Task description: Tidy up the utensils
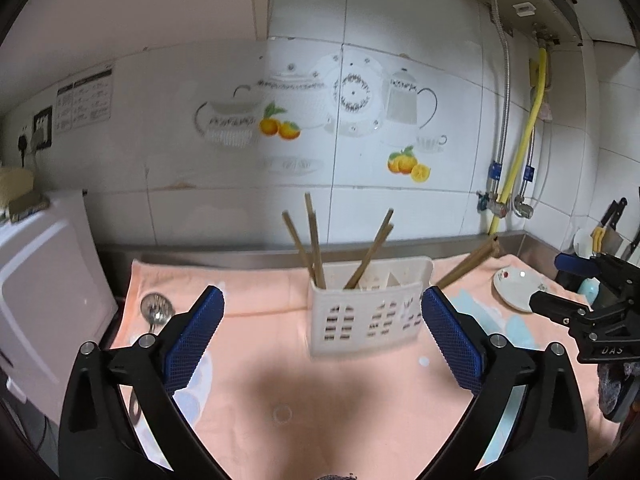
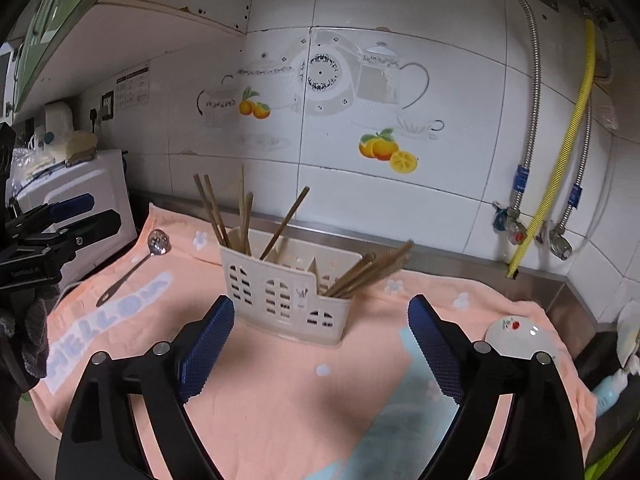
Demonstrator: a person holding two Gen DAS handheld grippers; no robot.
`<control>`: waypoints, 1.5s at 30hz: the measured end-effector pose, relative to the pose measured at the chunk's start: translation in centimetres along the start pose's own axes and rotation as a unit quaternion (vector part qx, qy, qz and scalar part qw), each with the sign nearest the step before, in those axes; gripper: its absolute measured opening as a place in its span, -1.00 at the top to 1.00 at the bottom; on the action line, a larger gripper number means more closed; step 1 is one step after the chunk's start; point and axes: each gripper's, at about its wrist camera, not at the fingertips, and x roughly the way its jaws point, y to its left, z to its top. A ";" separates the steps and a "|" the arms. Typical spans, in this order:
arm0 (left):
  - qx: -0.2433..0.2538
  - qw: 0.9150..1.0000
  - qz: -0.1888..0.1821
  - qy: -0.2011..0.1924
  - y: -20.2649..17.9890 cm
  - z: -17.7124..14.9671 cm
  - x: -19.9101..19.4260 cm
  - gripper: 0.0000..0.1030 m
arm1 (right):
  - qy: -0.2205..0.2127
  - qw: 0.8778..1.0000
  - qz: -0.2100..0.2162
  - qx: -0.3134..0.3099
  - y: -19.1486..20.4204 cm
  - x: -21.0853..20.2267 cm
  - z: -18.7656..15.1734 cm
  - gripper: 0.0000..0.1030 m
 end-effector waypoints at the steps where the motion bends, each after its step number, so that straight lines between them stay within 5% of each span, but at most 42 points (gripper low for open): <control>1: -0.004 1.000 0.003 0.003 0.2 -0.5 -0.2 -0.90 | 0.001 1.000 -0.002 0.000 0.2 -0.1 -0.4 -0.72; 20: 0.008 0.999 0.025 0.038 -0.9 -6.8 -3.7 -0.90 | 0.021 0.998 -0.029 0.049 1.4 -1.4 -6.3 -0.78; 45: -0.010 0.997 0.027 0.072 -0.1 -9.9 -4.1 -0.90 | 0.033 0.998 -0.039 0.048 2.5 -2.6 -8.3 -0.83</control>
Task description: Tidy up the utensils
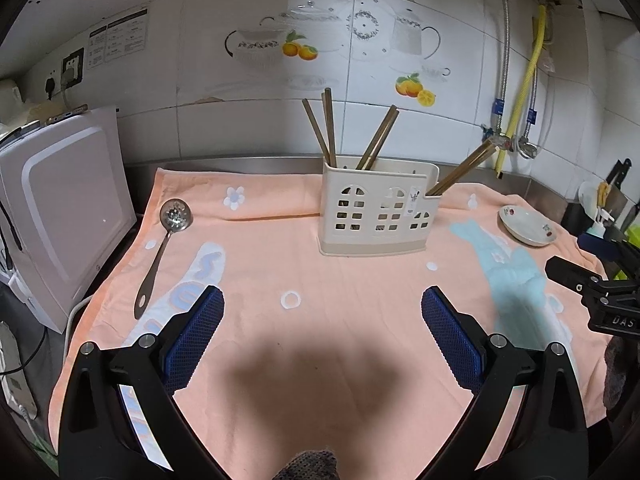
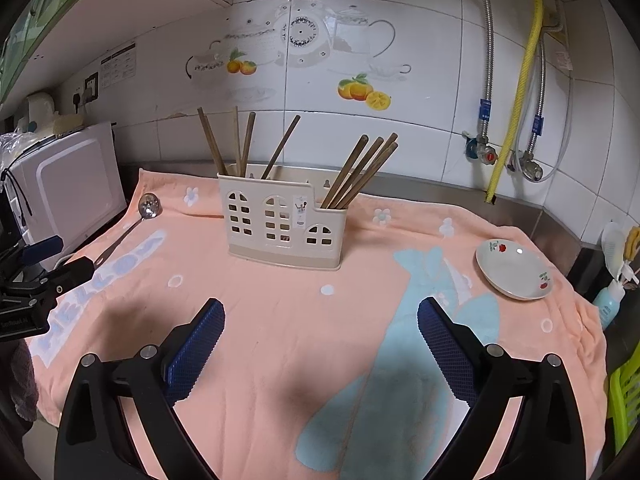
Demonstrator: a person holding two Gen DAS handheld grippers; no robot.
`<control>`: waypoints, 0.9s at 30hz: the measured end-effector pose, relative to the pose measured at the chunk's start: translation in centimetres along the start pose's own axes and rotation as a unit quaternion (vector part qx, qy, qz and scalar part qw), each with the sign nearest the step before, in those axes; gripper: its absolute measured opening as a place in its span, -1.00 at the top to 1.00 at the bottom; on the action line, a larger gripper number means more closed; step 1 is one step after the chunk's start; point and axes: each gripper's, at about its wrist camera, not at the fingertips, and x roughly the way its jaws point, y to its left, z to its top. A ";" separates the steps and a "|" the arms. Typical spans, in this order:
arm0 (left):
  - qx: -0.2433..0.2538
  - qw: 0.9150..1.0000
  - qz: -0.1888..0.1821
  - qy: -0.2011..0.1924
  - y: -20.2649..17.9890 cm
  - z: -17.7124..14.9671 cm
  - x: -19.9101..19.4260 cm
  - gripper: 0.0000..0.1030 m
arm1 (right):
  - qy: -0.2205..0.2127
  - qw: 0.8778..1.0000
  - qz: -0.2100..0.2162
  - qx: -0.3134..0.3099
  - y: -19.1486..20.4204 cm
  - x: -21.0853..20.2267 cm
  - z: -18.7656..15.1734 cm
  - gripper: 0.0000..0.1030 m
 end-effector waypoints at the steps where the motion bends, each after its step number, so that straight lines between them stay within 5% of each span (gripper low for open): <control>1: 0.000 1.000 -0.002 0.000 -0.1 0.0 0.0 -0.90 | 0.000 1.000 0.000 0.000 0.0 0.0 0.0 -0.83; 27: 0.005 1.000 -0.008 0.009 -0.6 -0.6 -0.1 -0.90 | 0.004 1.000 0.009 0.005 0.3 -0.1 -0.6 -0.84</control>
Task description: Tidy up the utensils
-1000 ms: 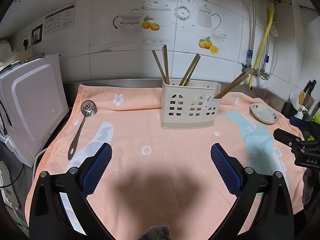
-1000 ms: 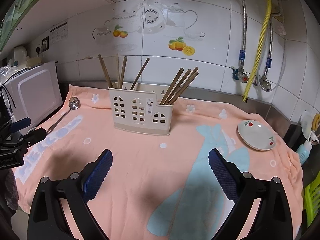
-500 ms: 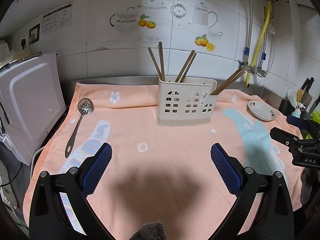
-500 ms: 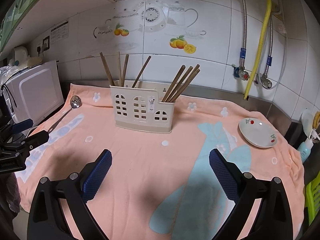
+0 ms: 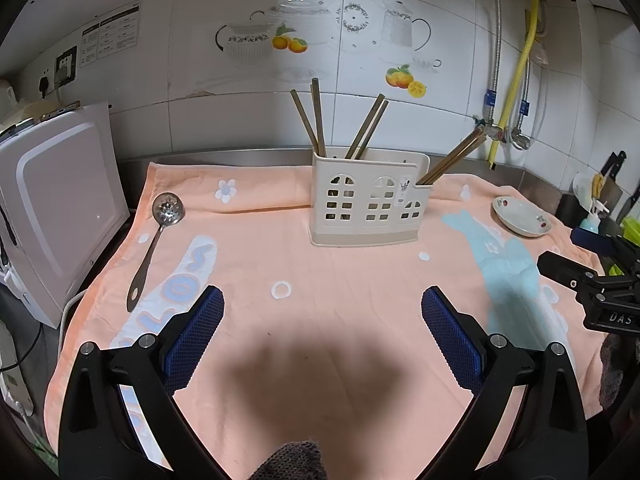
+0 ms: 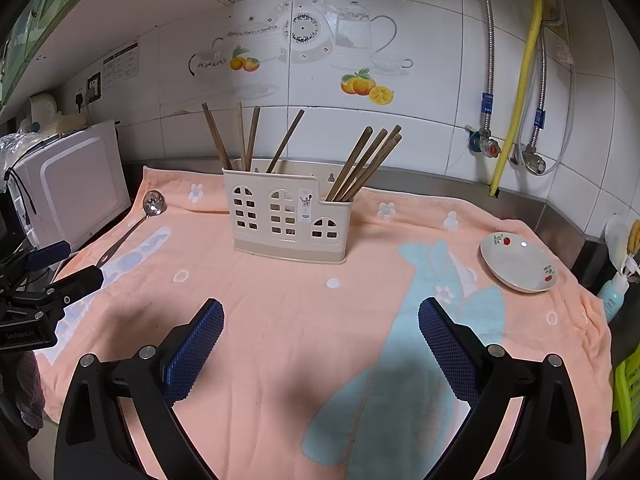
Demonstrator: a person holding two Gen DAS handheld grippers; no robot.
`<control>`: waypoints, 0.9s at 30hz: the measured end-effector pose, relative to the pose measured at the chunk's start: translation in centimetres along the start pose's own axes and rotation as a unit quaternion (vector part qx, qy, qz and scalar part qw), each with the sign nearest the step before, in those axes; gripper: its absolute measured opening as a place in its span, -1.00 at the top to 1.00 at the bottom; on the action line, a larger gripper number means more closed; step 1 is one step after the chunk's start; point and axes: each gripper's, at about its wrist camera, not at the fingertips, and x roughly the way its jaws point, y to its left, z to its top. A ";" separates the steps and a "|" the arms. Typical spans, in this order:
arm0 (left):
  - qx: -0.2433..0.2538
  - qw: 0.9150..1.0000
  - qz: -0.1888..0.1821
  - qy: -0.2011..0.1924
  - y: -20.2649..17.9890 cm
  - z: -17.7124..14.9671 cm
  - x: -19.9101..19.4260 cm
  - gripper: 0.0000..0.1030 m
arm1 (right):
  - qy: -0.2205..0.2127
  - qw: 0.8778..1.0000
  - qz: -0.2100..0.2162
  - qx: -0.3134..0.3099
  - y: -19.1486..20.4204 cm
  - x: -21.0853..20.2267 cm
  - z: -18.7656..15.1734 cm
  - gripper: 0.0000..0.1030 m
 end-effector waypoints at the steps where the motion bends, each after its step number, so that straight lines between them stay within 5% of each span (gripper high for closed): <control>1: 0.000 1.000 0.000 0.000 -0.1 0.0 0.0 -0.90 | -0.001 1.000 0.000 0.000 0.0 0.0 0.0 -0.84; 27: 0.003 1.000 -0.002 0.009 -0.2 -0.5 0.2 -0.90 | 0.011 1.000 0.007 0.010 -0.4 0.5 -0.6 -0.86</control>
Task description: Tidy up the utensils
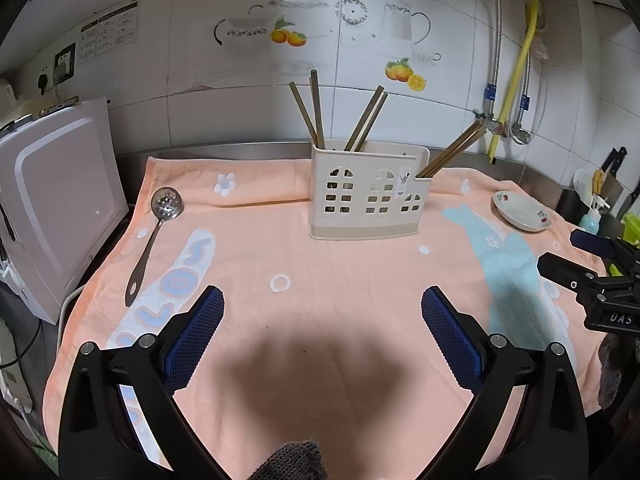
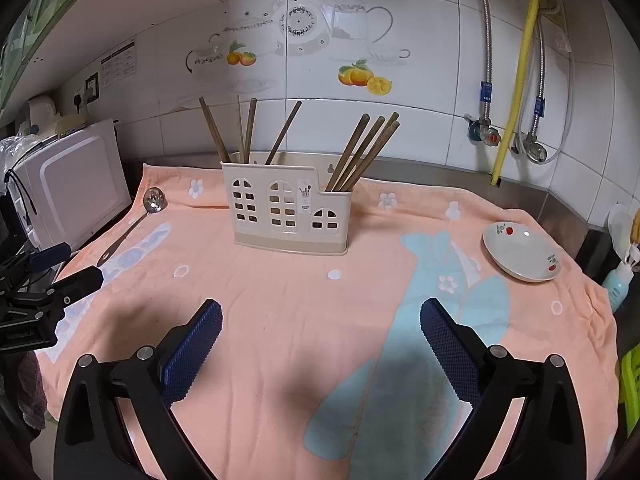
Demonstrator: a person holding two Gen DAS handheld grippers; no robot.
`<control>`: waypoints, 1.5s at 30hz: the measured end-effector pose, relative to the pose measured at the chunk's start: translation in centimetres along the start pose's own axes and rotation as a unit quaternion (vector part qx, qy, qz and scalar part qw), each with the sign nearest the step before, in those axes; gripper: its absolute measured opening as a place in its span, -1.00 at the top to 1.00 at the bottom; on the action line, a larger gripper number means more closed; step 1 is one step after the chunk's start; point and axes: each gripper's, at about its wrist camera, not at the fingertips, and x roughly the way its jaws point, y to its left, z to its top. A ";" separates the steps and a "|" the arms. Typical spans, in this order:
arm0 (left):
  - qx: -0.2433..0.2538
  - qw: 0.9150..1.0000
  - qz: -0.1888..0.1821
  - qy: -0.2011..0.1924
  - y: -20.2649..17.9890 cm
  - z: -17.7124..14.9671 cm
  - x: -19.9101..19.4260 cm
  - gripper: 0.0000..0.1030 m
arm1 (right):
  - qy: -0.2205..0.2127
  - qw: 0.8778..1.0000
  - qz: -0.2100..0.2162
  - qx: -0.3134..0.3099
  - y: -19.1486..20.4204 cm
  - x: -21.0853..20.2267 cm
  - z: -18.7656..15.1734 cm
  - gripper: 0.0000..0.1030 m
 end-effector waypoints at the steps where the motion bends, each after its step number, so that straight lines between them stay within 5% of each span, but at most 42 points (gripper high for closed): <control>1: 0.001 1.000 -0.002 0.001 -0.1 0.0 0.1 -0.90 | 0.001 1.000 0.001 -0.001 0.0 0.0 0.0 -0.86; 45: -0.007 1.000 0.004 0.017 -0.1 -0.1 0.8 -0.90 | 0.004 1.000 0.014 0.000 0.1 0.4 -0.2 -0.86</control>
